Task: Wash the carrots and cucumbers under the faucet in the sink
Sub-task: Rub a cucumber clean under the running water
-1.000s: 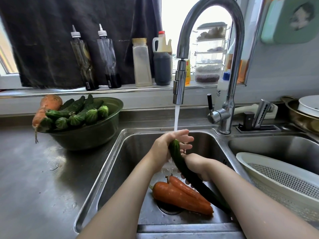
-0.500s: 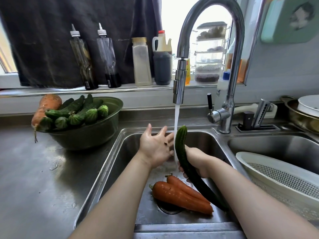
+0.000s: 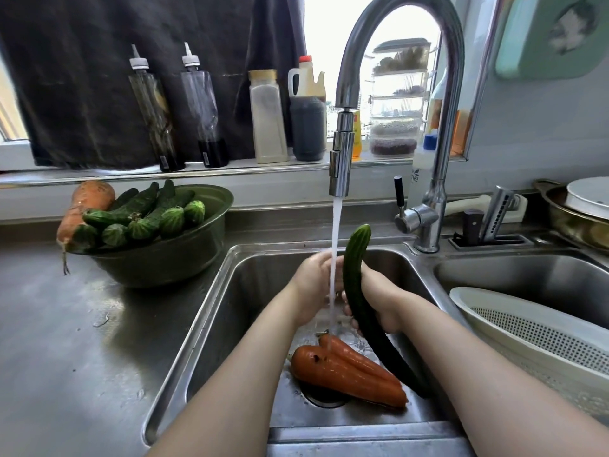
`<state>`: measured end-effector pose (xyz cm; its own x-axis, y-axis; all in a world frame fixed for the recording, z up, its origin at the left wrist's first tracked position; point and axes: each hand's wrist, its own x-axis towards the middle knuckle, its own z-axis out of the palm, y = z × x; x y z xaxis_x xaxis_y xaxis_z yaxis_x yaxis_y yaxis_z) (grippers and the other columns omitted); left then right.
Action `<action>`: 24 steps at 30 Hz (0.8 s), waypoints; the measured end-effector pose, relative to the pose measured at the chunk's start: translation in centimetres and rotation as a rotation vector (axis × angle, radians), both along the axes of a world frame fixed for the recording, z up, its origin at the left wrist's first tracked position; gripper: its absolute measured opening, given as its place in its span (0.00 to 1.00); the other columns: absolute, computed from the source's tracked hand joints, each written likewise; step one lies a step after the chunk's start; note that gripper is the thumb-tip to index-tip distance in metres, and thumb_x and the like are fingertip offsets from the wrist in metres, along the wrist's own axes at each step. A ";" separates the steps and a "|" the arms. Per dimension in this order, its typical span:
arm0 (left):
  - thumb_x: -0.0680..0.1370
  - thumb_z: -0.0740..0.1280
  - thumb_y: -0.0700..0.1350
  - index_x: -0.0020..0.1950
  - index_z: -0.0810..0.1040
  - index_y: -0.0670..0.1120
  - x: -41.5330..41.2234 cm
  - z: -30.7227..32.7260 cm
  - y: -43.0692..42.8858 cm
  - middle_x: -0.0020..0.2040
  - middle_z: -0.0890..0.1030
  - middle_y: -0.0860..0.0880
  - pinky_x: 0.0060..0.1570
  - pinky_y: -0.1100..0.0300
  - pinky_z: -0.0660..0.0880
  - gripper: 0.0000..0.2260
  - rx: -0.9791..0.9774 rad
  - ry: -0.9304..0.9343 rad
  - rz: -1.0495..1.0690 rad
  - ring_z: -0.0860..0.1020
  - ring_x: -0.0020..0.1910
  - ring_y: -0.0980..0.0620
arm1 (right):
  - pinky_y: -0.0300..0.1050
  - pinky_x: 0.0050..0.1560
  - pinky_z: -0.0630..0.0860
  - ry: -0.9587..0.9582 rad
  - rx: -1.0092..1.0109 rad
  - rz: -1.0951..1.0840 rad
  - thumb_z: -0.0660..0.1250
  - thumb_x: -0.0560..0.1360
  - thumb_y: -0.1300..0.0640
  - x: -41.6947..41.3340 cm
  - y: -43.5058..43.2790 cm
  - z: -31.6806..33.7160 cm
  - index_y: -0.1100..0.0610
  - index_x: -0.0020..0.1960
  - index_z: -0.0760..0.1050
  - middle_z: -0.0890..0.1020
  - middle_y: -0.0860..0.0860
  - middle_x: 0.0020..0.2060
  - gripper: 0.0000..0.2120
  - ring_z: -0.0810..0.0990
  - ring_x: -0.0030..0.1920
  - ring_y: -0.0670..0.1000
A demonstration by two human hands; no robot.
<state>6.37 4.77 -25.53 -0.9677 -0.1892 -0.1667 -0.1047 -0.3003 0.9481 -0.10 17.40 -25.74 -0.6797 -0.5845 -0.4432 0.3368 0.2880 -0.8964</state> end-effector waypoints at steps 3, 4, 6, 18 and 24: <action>0.82 0.54 0.63 0.72 0.74 0.37 0.6 0.1 -0.3 0.61 0.79 0.38 0.62 0.48 0.69 0.33 -0.161 0.001 -0.117 0.76 0.61 0.41 | 0.41 0.30 0.73 0.005 0.082 0.086 0.45 0.75 0.21 0.4 0.1 0.5 0.58 0.50 0.75 0.74 0.55 0.30 0.41 0.73 0.26 0.53; 0.84 0.53 0.62 0.73 0.73 0.40 0.8 0.2 -0.4 0.66 0.79 0.40 0.67 0.49 0.69 0.30 -0.172 0.012 -0.102 0.76 0.67 0.41 | 0.41 0.29 0.73 0.007 0.092 0.104 0.44 0.74 0.20 0.6 0.0 0.7 0.58 0.50 0.74 0.74 0.56 0.31 0.42 0.72 0.26 0.53; 0.86 0.56 0.57 0.74 0.72 0.49 1.0 0.2 -0.5 0.67 0.81 0.44 0.70 0.49 0.71 0.20 -0.240 0.071 -0.031 0.78 0.69 0.44 | 0.40 0.28 0.72 0.007 0.088 0.122 0.44 0.75 0.21 1.0 -0.2 0.6 0.58 0.48 0.74 0.73 0.56 0.32 0.42 0.73 0.26 0.53; 0.86 0.62 0.51 0.59 0.75 0.46 1.9 0.4 -2.5 0.40 0.80 0.46 0.45 0.46 0.81 0.09 -0.458 0.047 0.210 0.81 0.34 0.47 | 0.38 0.34 0.76 0.537 0.178 0.283 0.67 0.76 0.72 2.2 -0.9 -1.6 0.59 0.49 0.83 0.84 0.53 0.42 0.11 0.82 0.39 0.49; 0.86 0.61 0.52 0.57 0.75 0.45 2.6 1.1 -3.4 0.41 0.77 0.44 0.33 0.53 0.80 0.10 -0.438 0.032 0.326 0.77 0.27 0.47 | 0.46 0.59 0.74 0.684 0.524 0.656 0.60 0.78 0.66 4.2 -2.2 -1.7 0.55 0.68 0.76 0.82 0.54 0.61 0.21 0.79 0.61 0.54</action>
